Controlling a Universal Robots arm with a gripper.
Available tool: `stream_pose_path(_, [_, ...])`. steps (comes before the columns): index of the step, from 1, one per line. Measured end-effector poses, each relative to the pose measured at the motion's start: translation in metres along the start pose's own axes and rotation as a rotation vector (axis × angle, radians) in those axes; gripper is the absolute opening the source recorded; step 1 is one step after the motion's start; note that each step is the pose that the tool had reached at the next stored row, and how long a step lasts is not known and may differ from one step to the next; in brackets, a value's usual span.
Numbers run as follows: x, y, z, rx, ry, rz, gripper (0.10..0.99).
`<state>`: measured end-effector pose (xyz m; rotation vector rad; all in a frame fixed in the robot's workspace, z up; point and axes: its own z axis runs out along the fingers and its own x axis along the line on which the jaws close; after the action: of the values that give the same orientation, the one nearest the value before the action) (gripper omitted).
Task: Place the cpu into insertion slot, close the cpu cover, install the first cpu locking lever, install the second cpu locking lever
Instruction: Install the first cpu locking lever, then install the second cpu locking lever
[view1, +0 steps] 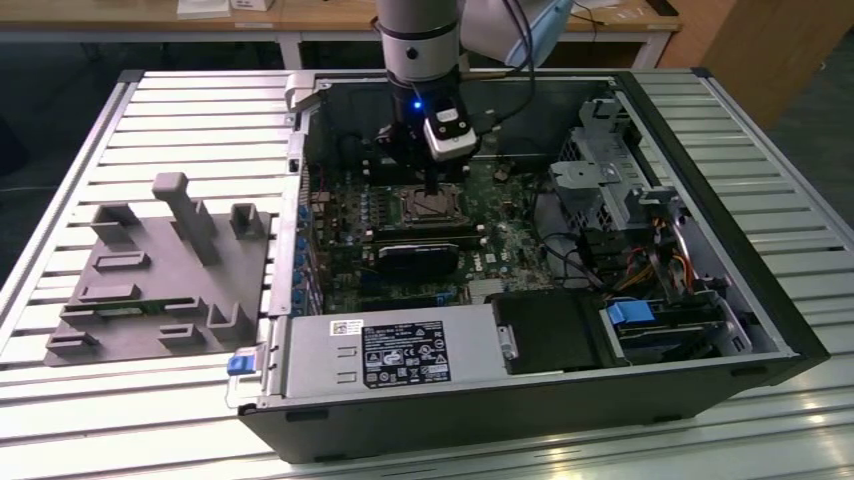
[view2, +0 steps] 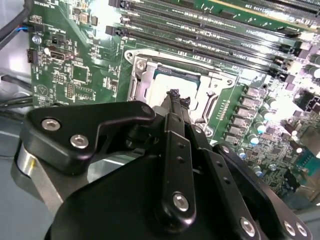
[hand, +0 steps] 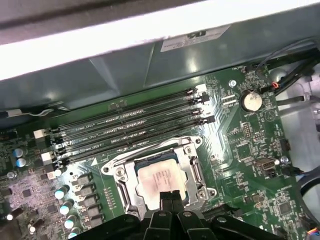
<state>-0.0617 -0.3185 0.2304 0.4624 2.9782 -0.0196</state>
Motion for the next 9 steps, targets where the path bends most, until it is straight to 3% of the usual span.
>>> stream_pose_path(9, [-0.0003, -0.0004, -0.0013, 0.0, 0.0001, 0.0, 0.102])
